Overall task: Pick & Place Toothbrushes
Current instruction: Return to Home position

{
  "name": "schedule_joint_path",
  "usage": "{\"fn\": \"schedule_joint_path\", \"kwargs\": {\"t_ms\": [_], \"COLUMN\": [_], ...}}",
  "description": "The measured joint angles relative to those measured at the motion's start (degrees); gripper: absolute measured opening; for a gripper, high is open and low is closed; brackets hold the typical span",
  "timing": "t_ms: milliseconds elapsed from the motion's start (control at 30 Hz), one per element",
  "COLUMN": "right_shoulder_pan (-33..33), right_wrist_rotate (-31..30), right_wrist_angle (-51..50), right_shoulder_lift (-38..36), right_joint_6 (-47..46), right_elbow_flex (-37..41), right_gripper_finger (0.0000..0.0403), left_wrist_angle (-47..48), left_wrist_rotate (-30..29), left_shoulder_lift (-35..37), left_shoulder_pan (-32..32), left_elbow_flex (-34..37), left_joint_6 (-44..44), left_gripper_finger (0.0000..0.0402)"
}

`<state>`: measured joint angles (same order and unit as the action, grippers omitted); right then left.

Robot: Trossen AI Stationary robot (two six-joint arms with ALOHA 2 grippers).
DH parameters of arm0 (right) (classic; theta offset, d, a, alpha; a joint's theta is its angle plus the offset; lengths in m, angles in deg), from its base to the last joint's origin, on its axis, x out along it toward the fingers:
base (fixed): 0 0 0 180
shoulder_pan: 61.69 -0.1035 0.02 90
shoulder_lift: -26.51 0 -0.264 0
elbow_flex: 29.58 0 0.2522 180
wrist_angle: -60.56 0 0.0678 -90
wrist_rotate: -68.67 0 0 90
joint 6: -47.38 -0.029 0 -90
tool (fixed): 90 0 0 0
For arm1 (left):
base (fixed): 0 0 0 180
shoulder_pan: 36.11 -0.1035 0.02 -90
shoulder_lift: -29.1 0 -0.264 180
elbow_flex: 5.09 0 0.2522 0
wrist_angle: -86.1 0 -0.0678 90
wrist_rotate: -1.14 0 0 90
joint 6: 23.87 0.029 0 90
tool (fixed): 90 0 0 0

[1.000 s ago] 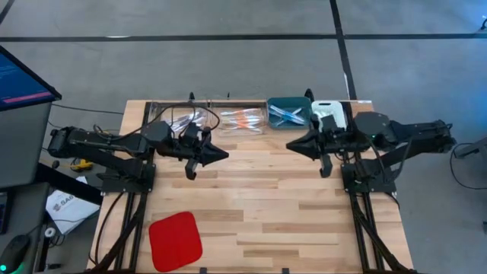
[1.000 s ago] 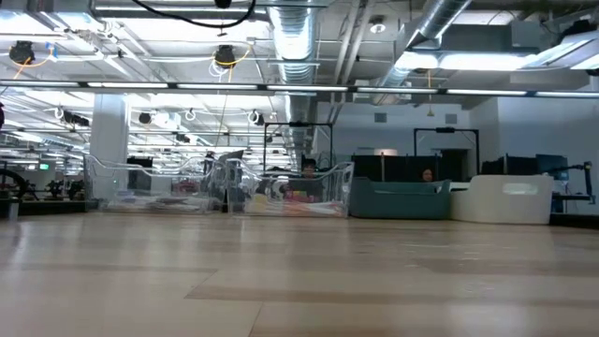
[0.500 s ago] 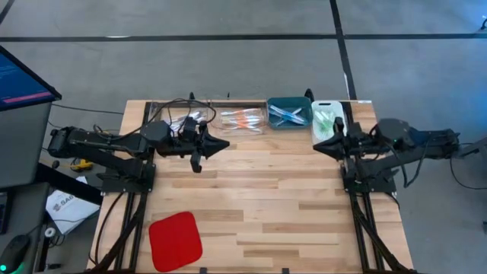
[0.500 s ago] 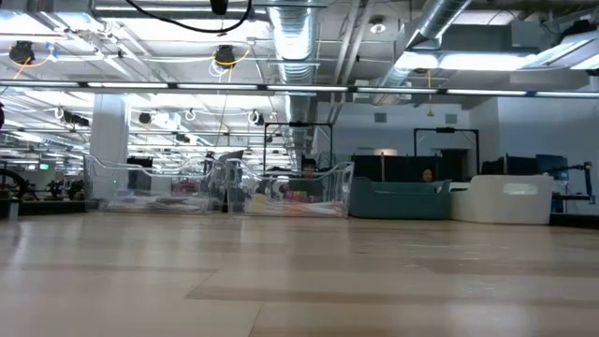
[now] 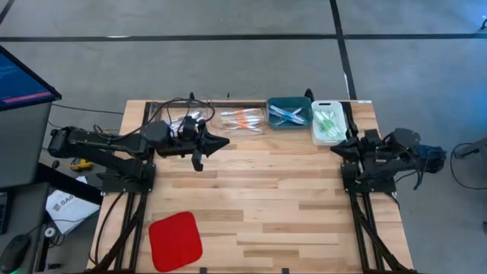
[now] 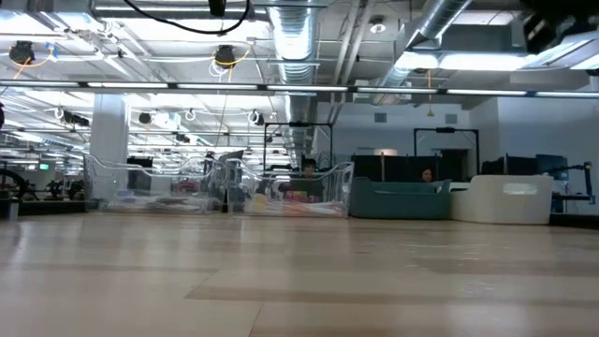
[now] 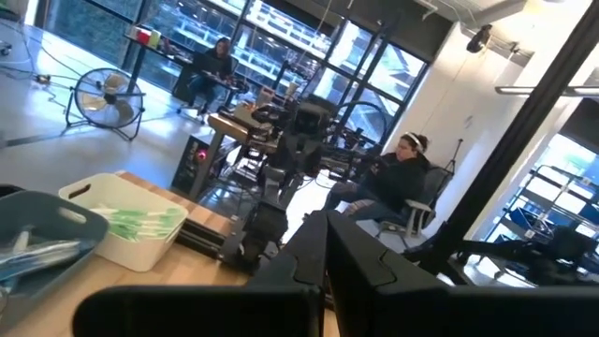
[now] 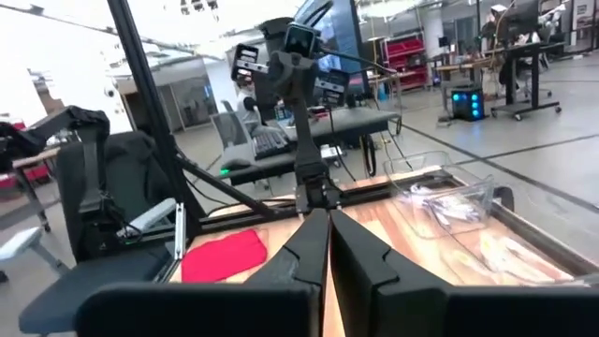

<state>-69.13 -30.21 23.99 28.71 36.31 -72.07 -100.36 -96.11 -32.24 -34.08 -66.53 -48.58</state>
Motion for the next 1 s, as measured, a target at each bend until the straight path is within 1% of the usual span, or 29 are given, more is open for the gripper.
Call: {"fn": "schedule_joint_path", "kwargs": {"t_ms": [67,167,233,333,433,600,667,833,1000], "right_shoulder_pan": [0.0,-0.02,0.0,-0.02,-0.02,-0.1,-0.23,-0.46,-0.31], "right_wrist_rotate": [-0.05,0.04,0.02,0.06,0.05,0.53,1.63,1.78,1.74], "right_wrist_angle": [-0.74,-2.08,0.13,-2.98,-0.5,1.71,4.07,9.77,9.84], "right_shoulder_lift": [-1.98,-1.84,-0.5,-0.24,-1.3,-1.88,-1.81,-1.95,-1.95], "right_joint_6": [-0.5,-0.83,-0.96,-0.96,-1.01,-3.94,-4.66,-5.39,-8.2], "right_elbow_flex": [1.47,2.18,2.22,3.21,4.24,9.23,11.65,16.31,20.29], "right_gripper_finger": [0.0009,0.001,0.001,0.0009,0.0009,0.0009,0.0009,0.0009,0.001], "left_wrist_angle": [0.07,0.31,0.33,0.49,0.81,1.21,1.16,1.19,1.21], "left_wrist_rotate": [0.0,0.02,0.02,0.0,-0.01,-0.02,-0.02,-0.02,-0.02], "left_shoulder_lift": [0.0,0.0,0.0,0.0,0.0,0.0,0.0,0.0,0.0], "left_shoulder_pan": [0.2,0.19,0.19,0.21,0.58,1.65,2.2,3.42,4.12], "left_elbow_flex": [0.02,0.0,0.0,0.0,0.0,0.0,0.0,0.02,0.0], "left_joint_6": [0.0,-0.01,0.0,-0.02,-0.02,-0.02,0.0,-0.16,-0.2], "left_gripper_finger": [0.0,0.0,0.0,0.0,0.0,0.0,0.0,0.0,0.0]}}
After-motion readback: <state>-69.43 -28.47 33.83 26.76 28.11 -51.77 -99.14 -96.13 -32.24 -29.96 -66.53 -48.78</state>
